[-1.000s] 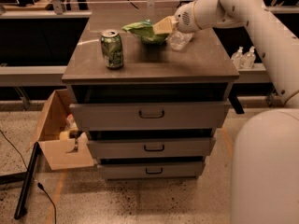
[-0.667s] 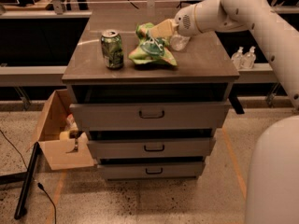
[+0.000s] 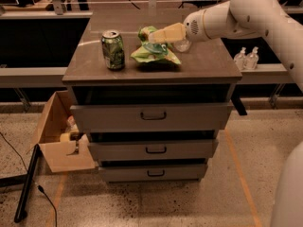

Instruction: Pick green rice chip bag from paper bowl and place on counter

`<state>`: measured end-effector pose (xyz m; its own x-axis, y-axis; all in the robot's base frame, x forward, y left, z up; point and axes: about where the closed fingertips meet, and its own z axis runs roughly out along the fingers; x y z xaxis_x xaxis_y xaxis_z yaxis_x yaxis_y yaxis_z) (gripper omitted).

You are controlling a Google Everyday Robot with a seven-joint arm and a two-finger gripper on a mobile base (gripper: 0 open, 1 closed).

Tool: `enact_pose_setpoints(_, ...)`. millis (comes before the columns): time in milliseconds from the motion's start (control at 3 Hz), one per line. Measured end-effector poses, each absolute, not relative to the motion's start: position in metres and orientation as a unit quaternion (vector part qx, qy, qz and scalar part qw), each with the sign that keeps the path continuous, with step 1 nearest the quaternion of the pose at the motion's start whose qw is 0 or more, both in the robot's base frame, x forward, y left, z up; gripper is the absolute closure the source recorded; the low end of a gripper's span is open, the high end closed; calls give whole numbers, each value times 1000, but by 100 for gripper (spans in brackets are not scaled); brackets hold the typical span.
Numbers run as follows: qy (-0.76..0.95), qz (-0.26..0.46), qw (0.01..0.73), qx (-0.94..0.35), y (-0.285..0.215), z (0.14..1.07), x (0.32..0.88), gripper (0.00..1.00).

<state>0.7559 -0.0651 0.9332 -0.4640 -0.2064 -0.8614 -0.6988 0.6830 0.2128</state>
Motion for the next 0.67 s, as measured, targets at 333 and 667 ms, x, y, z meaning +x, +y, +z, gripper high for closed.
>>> enact_pose_setpoints(333, 839, 223, 449, -213, -126, 928, 753, 0)
enact_pose_setpoints(667, 850, 217, 442, -190, -134, 918, 752, 0)
